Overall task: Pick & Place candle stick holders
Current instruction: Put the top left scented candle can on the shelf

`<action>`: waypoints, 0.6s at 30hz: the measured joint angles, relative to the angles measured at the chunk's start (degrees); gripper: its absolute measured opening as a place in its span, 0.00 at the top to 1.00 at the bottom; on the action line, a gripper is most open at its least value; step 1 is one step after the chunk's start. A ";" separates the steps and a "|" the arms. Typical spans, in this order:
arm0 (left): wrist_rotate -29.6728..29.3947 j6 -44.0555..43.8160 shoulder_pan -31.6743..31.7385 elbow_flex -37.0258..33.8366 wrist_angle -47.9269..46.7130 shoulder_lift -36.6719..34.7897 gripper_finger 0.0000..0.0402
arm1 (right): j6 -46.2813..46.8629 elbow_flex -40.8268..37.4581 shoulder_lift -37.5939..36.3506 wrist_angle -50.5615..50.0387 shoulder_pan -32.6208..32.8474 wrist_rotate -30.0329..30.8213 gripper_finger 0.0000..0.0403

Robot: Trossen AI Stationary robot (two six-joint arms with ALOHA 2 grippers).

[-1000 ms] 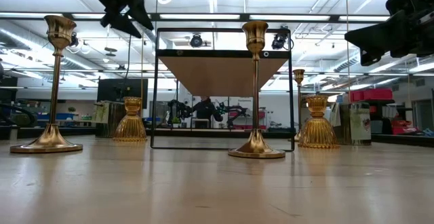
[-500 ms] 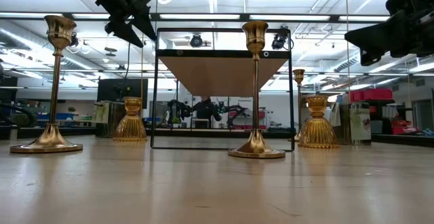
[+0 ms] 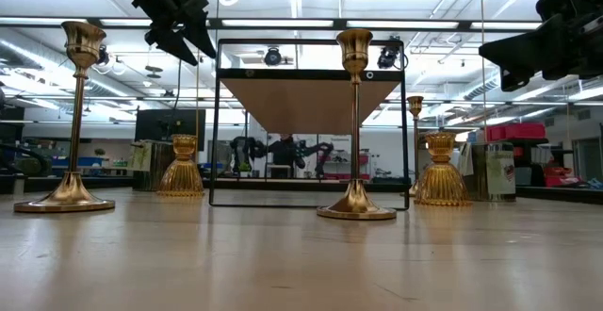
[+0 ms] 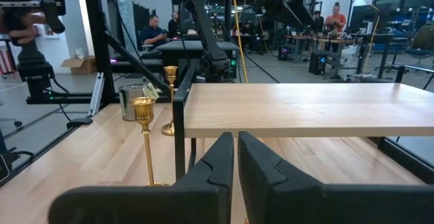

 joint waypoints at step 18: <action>0.86 -6.11 2.16 0.00 -6.12 0.00 0.01 | 0.00 -0.01 0.00 0.00 0.00 0.00 0.93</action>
